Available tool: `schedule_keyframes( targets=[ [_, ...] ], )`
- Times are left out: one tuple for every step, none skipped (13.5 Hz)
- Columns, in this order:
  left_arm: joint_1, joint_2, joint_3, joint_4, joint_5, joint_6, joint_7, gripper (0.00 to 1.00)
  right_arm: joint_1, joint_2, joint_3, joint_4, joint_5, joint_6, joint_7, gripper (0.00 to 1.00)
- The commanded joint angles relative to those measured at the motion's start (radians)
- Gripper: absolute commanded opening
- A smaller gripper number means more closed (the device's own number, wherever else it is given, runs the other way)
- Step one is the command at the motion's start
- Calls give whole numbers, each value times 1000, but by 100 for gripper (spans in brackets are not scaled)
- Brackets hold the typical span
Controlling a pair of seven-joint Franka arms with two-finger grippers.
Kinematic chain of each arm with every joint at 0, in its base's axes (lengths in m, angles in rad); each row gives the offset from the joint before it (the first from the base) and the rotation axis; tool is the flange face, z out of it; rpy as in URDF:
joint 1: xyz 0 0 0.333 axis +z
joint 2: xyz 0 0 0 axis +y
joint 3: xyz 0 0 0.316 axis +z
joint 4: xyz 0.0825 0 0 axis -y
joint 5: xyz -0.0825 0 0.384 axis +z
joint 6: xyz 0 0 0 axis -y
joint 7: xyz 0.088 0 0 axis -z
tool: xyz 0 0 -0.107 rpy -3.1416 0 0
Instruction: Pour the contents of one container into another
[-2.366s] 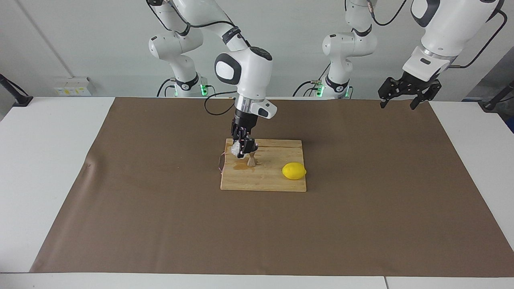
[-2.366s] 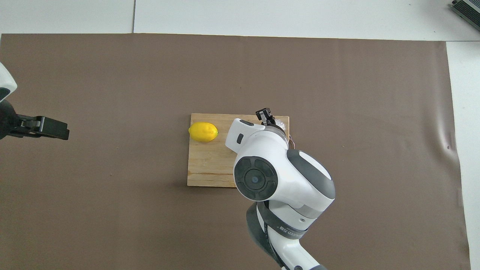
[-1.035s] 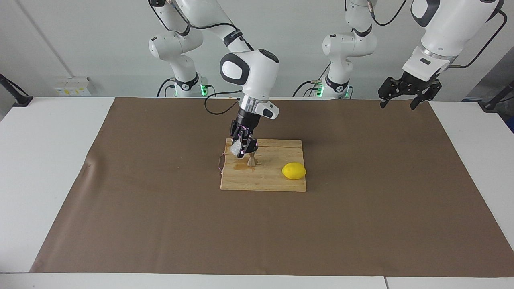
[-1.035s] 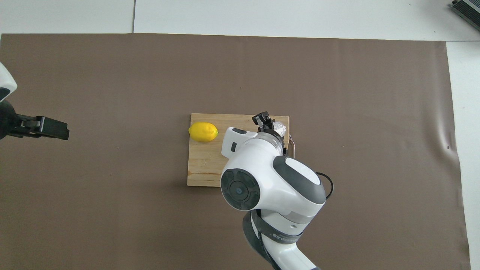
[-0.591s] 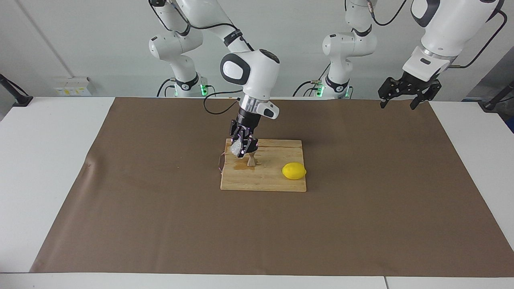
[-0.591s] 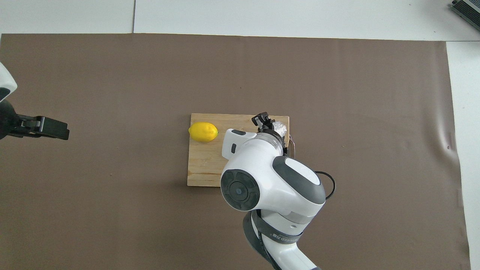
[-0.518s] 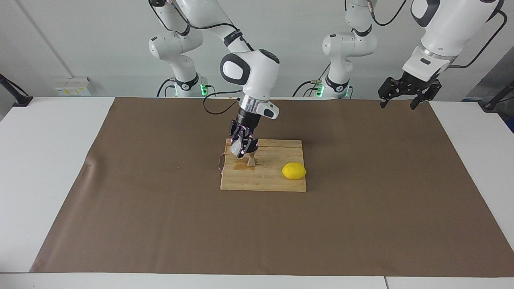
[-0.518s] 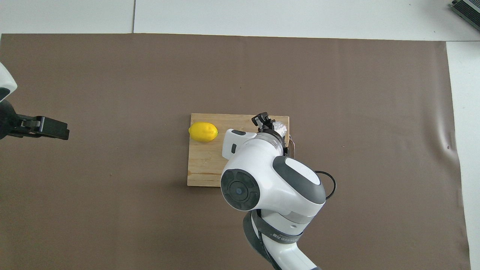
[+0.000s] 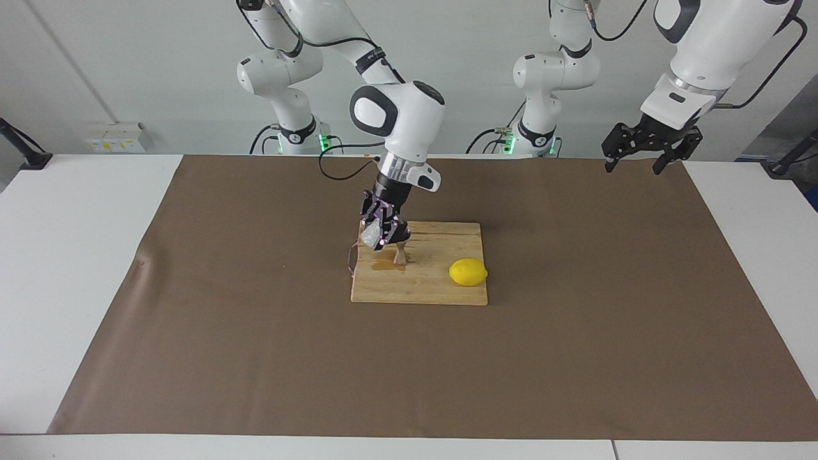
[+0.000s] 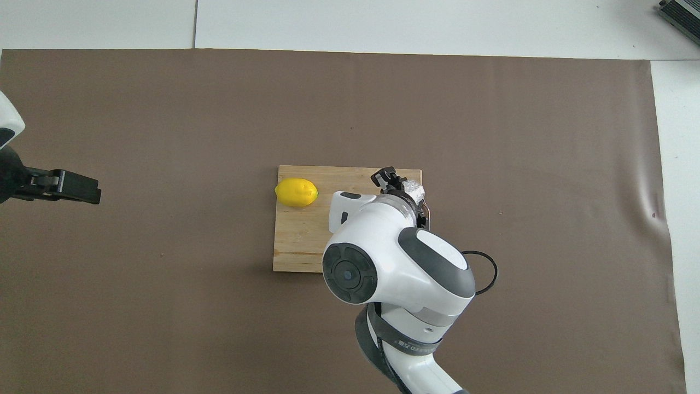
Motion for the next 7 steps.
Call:
schedule_keyframes(
  targets=[
    [2,-23,2,-18,-10,-9,4,100,-6,-19,7,-14,-28,-10,-6,15],
    [2,-23,2,-18,-10,-9,4,100,-3,-17,7,-14,-28,-15,-5,15],
    [2,-23,2,-18,-10,-9,4,100,-2,-13,7,-9,-28,-16,4,15],
    [2,-23,2,-18,-10,-9,3,100,0,-11,7,-6,-28,-16,20,15],
    [2,-23,3,-18,-10,-9,4,100,0,-9,7,-5,-28,-16,27,15],
    [2,-23,2,-18,-10,-9,3,100,1,-6,7,-3,-28,-16,33,15],
    [2,-23,3,-18,-10,-9,4,100,15,-3,7,0,-28,-21,47,15]
  ],
)
